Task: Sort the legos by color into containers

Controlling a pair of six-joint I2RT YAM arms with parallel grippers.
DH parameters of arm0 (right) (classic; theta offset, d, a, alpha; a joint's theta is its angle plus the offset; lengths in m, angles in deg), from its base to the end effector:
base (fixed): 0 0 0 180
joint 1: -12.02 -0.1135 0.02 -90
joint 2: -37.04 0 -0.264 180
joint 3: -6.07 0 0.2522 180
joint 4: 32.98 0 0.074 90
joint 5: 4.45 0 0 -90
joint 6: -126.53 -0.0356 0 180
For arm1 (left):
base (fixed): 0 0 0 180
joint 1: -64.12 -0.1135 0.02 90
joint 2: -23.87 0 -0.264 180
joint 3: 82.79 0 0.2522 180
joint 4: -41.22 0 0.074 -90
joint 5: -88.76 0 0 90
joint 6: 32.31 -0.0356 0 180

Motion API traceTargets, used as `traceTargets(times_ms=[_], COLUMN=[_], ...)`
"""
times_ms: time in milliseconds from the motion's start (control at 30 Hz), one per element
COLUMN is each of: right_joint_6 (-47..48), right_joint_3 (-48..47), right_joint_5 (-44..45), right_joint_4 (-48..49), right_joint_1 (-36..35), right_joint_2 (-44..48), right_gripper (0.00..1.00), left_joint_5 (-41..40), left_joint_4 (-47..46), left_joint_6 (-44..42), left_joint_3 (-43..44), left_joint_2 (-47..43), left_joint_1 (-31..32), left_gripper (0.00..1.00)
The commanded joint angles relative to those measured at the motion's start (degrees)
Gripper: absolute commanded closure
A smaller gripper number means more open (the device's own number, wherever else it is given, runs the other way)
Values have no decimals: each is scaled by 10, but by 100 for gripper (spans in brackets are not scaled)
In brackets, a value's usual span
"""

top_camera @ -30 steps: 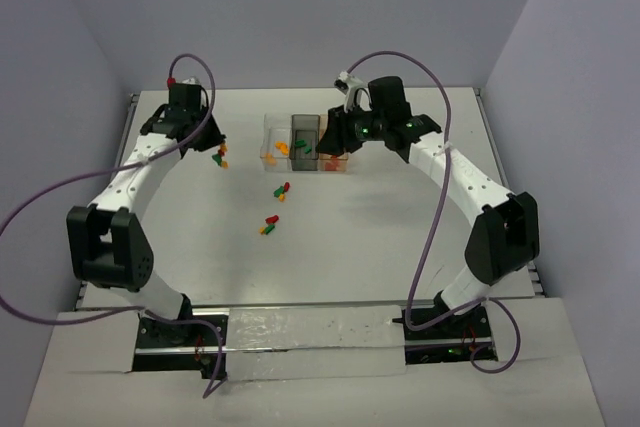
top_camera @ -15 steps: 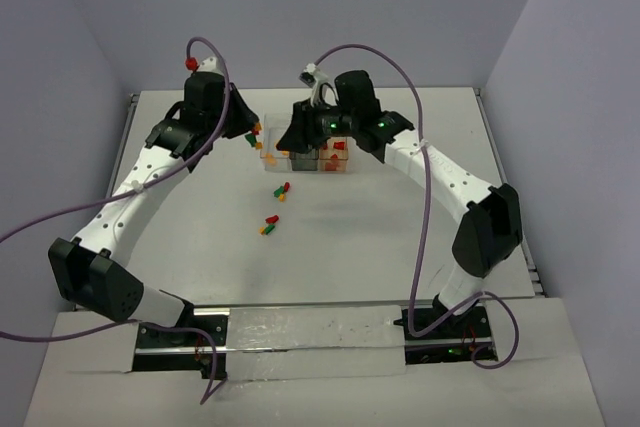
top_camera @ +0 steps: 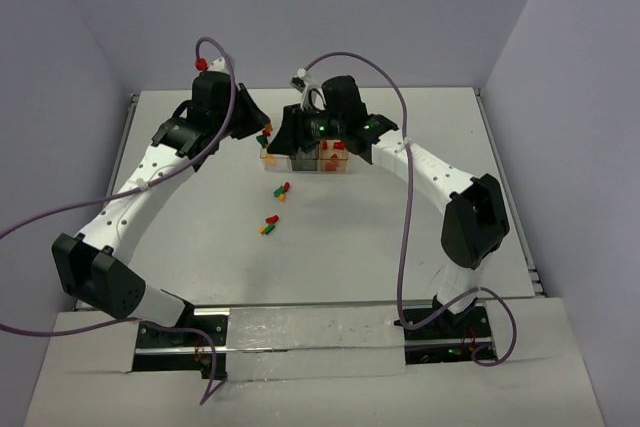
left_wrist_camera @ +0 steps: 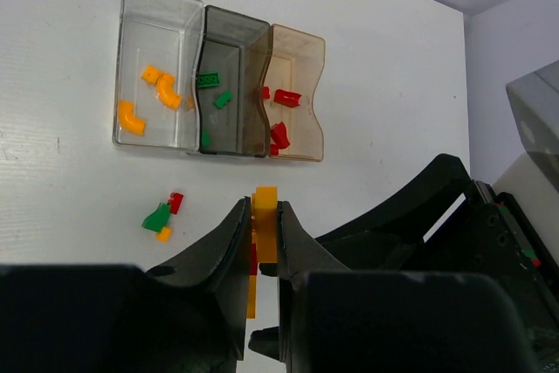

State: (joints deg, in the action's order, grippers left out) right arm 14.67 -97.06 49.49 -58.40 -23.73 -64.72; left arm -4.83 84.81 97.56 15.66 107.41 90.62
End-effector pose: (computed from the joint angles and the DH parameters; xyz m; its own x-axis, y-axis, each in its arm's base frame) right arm 0.3284 0.2623 0.3361 -0.6453 -0.0936 -0.7582 -0.7201 0.4061 0.5627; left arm 0.2964 -0.1453 0.3881 -0.5836 -0.4239 -0.6926 0.0287 0.8416 -0.5393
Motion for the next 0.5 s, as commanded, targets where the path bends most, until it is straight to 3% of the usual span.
traceTargets(times_ms=[0,267,467], right_joint_6=[-30,-49,-62], right_joint_3=[-16,-30,-27], right_joint_5=[7,28,32], right_joint_4=[70,72,84], right_joint_1=[1,2,2], right_joint_2=[10,-7,-12], right_gripper=[47,48,57], left_joint_5=[16,30,31], left_joint_4=[-7,-7,-6], left_joint_6=[12,20,25], left_joint_3=[32,36,38], left_joint_2=[3,7,7], left_joint_1=[8,8,10], left_gripper=[100,100,100])
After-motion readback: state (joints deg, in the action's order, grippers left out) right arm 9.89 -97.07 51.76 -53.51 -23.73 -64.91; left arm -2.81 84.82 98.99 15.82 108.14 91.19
